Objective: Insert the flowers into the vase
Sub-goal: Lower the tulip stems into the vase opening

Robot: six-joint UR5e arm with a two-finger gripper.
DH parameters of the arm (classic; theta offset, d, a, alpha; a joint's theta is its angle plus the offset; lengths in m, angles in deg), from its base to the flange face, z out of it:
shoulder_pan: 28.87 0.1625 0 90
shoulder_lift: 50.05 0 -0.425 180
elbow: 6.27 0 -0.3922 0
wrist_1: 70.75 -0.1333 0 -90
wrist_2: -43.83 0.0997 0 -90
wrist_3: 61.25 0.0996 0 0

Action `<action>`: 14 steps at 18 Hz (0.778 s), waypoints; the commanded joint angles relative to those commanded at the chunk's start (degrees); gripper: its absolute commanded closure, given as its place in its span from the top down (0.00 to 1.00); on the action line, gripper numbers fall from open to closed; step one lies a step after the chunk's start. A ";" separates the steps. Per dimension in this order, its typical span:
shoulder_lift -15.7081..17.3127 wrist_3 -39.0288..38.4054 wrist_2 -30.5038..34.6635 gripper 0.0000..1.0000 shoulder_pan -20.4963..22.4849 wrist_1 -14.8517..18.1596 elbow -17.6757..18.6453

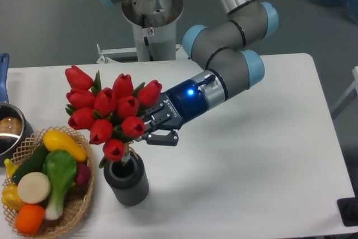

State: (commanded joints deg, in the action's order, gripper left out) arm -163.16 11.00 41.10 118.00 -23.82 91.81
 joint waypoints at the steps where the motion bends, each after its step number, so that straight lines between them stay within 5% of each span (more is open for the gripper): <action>1: -0.09 0.00 0.00 0.17 0.00 0.00 0.00; 14: -2.55 2.90 0.18 0.17 -0.79 0.00 1.31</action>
State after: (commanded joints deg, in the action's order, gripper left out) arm -165.71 13.89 41.28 117.21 -23.82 93.13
